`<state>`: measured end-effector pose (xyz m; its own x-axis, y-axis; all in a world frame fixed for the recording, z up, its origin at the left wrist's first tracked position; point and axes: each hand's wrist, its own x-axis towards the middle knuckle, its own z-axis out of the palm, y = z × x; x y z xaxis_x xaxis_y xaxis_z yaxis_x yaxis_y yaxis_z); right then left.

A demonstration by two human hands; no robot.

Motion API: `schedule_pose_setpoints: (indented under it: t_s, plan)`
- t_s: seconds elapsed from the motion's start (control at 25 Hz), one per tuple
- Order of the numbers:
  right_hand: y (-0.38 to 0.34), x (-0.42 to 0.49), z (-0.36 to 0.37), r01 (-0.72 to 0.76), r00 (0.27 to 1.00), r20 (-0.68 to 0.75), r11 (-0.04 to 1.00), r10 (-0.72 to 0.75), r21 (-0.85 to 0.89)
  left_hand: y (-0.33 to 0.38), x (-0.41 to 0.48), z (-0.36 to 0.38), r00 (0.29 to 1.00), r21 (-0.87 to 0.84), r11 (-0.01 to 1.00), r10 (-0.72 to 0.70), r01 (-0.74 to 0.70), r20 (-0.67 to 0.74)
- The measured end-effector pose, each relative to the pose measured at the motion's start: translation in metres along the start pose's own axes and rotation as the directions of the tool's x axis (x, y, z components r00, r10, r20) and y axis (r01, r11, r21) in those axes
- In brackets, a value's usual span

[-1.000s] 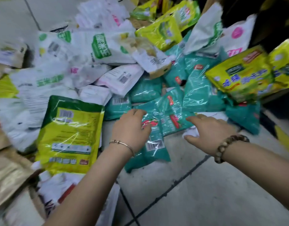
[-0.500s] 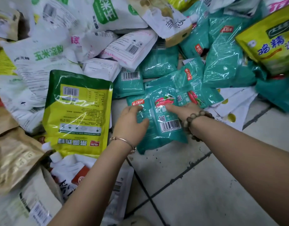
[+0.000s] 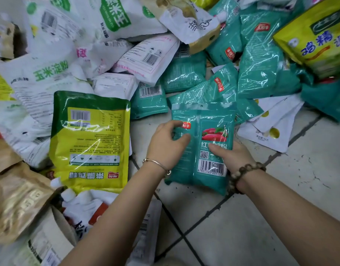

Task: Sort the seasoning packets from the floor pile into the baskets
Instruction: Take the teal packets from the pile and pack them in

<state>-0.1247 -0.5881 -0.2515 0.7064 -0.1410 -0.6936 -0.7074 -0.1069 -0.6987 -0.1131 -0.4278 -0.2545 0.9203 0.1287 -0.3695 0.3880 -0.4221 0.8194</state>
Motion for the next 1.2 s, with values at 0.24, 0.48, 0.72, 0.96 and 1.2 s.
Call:
schedule_pose_setpoints:
  t_s: [0.24, 0.48, 0.72, 0.96, 1.2]
  plan:
    - [0.016, -0.029, -0.033, 0.108, 0.981, -0.175, 0.986, -0.085, 0.128, 0.045, 0.063, 0.008, 0.985, 0.265, 0.95, 0.17, -0.164, -0.001]
    - [0.03, -0.034, -0.076, 0.078, 0.957, -0.29, 0.954, 0.009, 0.288, 0.073, 0.12, 0.033, 0.995, 0.654, 0.752, 0.029, -0.083, 0.093]
    - [0.037, -0.036, -0.088, 0.082, 0.944, -0.328, 0.932, 0.041, 0.353, 0.062, 0.115, 0.039, 0.96, 0.724, 0.686, -0.144, -0.076, 0.238]
    - [0.04, -0.042, -0.098, 0.103, 0.939, -0.34, 0.894, 0.057, 0.436, 0.045, 0.083, 0.048, 0.991, 0.576, 0.806, 0.096, -0.134, 0.096]
    - [0.026, -0.05, -0.124, 0.165, 0.965, -0.264, 0.788, -0.004, 0.593, 0.046, 0.051, 0.041, 0.98, 0.414, 0.891, 0.2, -0.185, 0.009]
